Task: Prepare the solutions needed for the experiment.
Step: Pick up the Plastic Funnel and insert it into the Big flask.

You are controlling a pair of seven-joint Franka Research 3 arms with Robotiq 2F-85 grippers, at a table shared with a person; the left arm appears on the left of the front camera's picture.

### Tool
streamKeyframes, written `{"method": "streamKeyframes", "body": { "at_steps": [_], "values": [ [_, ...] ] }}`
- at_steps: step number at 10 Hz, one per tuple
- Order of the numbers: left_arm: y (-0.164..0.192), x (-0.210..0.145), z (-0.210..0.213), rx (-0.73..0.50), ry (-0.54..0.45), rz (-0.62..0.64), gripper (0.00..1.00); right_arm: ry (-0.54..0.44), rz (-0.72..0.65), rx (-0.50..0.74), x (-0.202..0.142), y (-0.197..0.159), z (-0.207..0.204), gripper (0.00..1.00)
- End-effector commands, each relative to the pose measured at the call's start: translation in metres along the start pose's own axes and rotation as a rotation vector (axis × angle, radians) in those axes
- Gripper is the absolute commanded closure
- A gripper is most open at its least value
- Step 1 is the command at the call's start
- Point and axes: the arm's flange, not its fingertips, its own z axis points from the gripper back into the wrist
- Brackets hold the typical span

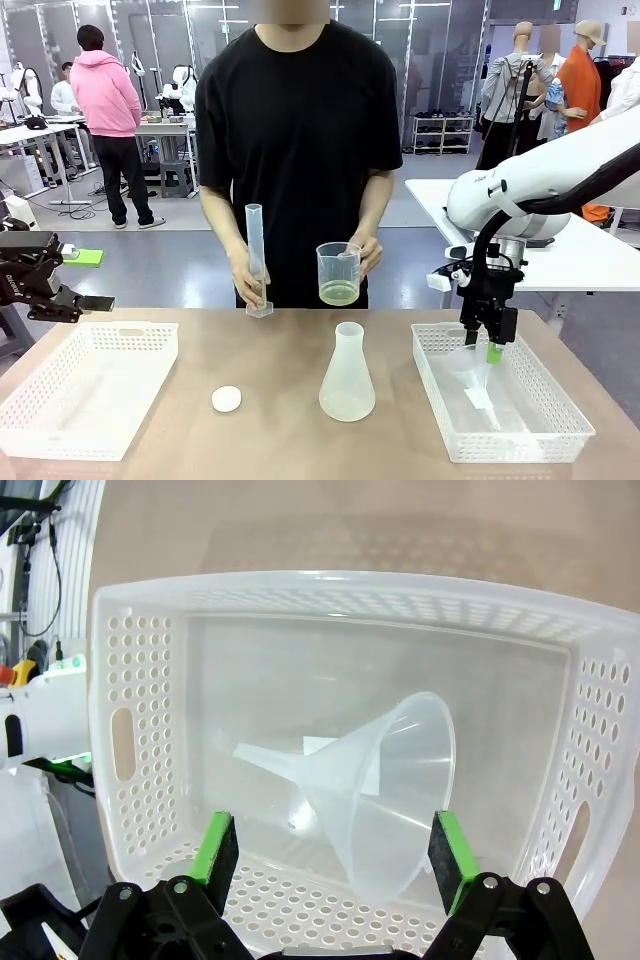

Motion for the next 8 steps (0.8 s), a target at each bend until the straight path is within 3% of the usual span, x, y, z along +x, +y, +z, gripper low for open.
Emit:
{"method": "streamKeyframes", "body": {
  "at_steps": [1,8],
  "values": [
    [-0.0024,0.0026,-0.0008,-0.016,-0.002,-0.008,0.0,0.022,0.035,0.018,-0.001,-0.0078,0.0063,0.23],
    [-0.0024,0.0026,-0.0008,-0.016,-0.002,-0.008,0.0,0.043,0.049,0.07,0.0008,-0.0148,0.0015,0.91]
  ]
}}
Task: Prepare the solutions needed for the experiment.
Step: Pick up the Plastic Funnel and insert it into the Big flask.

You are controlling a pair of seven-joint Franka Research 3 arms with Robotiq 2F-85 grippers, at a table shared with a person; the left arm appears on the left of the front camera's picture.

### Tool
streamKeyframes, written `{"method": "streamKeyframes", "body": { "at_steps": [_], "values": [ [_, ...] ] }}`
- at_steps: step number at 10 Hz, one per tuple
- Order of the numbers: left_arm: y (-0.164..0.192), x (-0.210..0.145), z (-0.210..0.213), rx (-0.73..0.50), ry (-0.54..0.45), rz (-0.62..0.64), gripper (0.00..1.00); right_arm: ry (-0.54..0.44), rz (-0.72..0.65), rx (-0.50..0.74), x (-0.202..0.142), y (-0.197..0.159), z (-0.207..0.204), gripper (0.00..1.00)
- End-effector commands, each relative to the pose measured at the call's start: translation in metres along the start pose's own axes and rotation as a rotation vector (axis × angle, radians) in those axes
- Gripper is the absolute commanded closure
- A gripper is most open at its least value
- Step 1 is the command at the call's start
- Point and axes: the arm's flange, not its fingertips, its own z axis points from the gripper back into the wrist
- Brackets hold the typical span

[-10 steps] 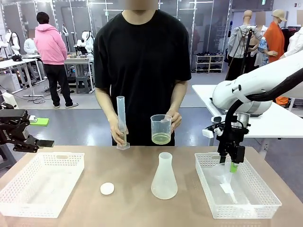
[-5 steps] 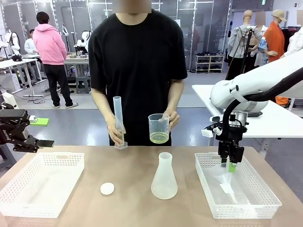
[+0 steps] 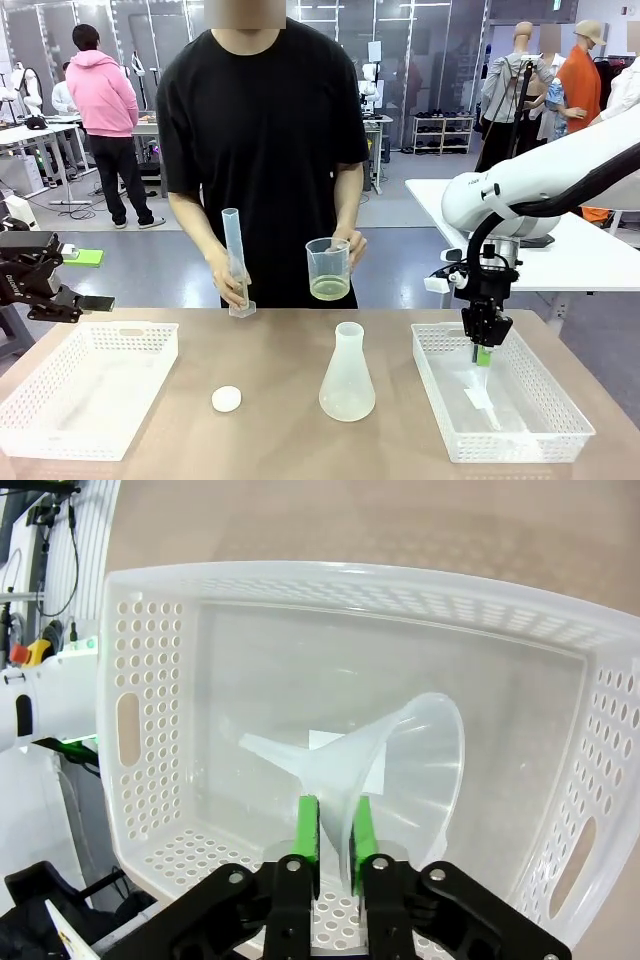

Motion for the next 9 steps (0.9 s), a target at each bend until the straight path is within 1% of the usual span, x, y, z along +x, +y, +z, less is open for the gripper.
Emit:
{"method": "streamKeyframes", "body": {
  "at_steps": [1,4,5,6,7,9],
  "values": [
    [-0.002,0.003,-0.001,-0.016,-0.002,-0.008,0.0,0.023,0.027,0.014,-0.001,-0.004,0.005,1.0],
    [-0.002,0.003,-0.001,-0.016,-0.002,-0.008,0.0,0.035,0.024,0.012,0.003,-0.002,0.006,1.0],
    [-0.002,0.003,-0.001,-0.016,-0.002,-0.008,0.0,0.038,-0.014,-0.014,0.006,0.003,0.008,0.97],
    [-0.002,0.003,-0.001,-0.016,-0.002,-0.008,0.0,0.062,-0.065,-0.064,0.012,0.014,0.014,0.97],
    [-0.002,0.003,-0.001,-0.016,-0.002,-0.008,0.0,0.05,-0.096,-0.125,0.019,0.028,0.021,0.97],
    [-0.002,0.003,-0.001,-0.016,-0.002,-0.008,0.0,0.116,-0.161,-0.264,0.038,0.067,0.043,0.97]
  ]
}}
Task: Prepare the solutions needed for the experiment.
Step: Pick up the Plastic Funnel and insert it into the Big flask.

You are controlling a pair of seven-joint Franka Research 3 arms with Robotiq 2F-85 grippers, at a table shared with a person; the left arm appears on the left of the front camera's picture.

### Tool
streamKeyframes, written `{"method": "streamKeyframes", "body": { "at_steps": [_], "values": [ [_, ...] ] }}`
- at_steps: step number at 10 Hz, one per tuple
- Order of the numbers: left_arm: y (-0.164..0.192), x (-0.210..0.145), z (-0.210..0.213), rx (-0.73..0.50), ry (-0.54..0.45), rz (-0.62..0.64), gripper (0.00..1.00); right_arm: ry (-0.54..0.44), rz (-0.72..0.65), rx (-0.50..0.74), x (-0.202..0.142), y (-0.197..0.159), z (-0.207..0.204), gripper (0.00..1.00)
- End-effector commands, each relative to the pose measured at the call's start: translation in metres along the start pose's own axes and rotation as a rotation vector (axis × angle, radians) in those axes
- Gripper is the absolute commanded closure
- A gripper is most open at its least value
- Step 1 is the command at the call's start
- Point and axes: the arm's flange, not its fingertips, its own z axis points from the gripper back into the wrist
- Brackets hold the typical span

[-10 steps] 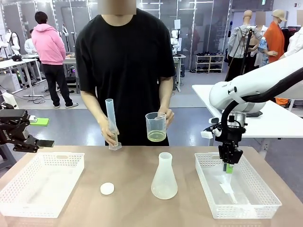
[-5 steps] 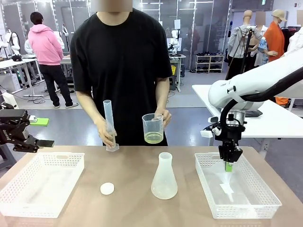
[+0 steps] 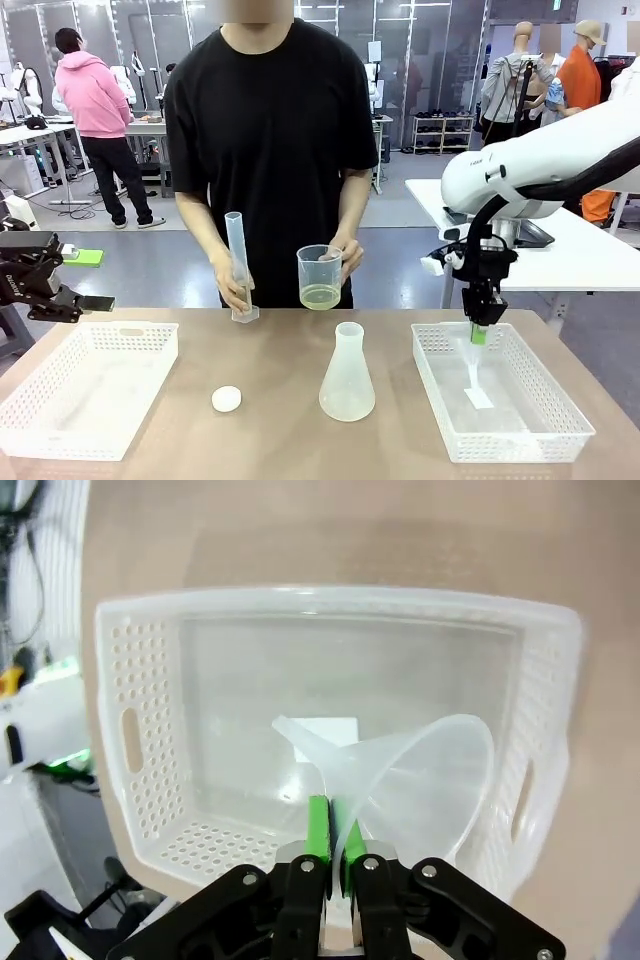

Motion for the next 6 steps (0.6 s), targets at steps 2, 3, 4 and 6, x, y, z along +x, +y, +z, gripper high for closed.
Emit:
{"method": "streamKeyframes", "body": {
  "at_steps": [2,3,4,6],
  "values": [
    [-0.003,0.003,-0.001,-0.016,-0.003,-0.008,0.0,0.129,-0.105,-0.223,0.018,0.066,0.029,0.97],
    [-0.003,0.003,-0.001,-0.016,-0.003,-0.008,0.0,0.164,-0.118,-0.284,0.024,0.083,0.043,0.97],
    [-0.003,0.003,-0.001,-0.016,-0.003,-0.008,0.0,0.198,-0.135,-0.354,0.03,0.1,0.055,0.97],
    [-0.003,0.003,-0.001,-0.016,-0.003,-0.008,0.0,0.25,-0.215,-0.572,0.041,0.134,0.079,0.97]
  ]
}}
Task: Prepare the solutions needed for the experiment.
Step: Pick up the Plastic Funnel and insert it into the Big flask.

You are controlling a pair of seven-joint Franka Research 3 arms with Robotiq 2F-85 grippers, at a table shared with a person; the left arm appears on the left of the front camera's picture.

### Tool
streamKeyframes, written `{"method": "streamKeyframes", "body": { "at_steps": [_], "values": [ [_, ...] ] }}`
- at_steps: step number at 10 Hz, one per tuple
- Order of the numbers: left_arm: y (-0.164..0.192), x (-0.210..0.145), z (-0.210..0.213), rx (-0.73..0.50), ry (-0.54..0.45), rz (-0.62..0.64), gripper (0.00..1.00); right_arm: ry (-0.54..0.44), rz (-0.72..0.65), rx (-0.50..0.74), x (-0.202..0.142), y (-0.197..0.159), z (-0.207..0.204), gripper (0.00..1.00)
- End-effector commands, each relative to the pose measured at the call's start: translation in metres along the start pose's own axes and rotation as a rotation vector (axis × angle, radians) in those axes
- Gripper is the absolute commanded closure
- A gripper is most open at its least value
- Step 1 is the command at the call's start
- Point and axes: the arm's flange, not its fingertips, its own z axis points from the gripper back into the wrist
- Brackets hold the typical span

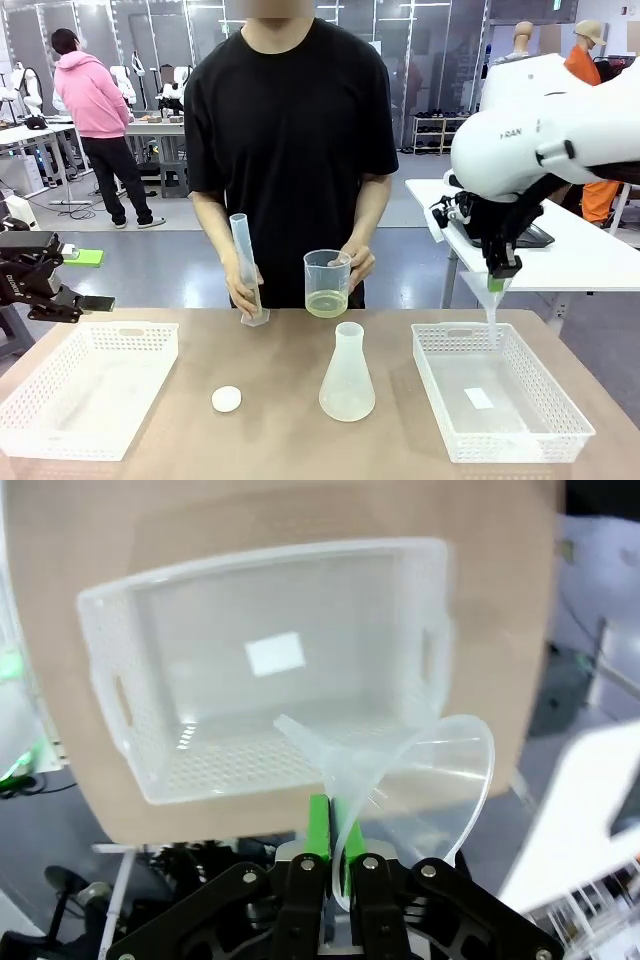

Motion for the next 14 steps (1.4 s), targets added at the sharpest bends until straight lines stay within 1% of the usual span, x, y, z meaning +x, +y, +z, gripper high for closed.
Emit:
{"method": "streamKeyframes", "body": {
  "at_steps": [1,3,4,6,7,8,14],
  "values": [
    [-0.002,0.003,-0.001,-0.016,-0.003,-0.008,0.0,0.066,-0.111,-0.206,0.003,0.028,0.013,0.97],
    [-0.002,0.003,-0.001,-0.016,-0.003,-0.008,0.0,0.045,-0.169,-0.37,0.003,0.05,0.037,0.97],
    [-0.002,0.003,-0.001,-0.016,-0.003,-0.008,0.0,0.038,-0.165,-0.395,0.004,0.058,0.042,0.97],
    [-0.002,0.003,-0.001,-0.016,-0.003,-0.008,0.0,0.035,-0.172,-0.414,0.011,0.067,0.045,0.97],
    [-0.002,0.003,-0.001,-0.016,-0.003,-0.008,0.0,0.014,-0.174,-0.416,0.013,0.066,0.044,0.97],
    [-0.002,0.003,-0.001,-0.016,-0.003,-0.008,0.0,0.026,-0.145,-0.392,0.005,0.062,0.056,0.97],
    [-0.002,0.003,-0.001,-0.016,-0.003,-0.008,0.0,0.026,-0.145,-0.392,0.005,0.062,0.056,0.97]
  ]
}}
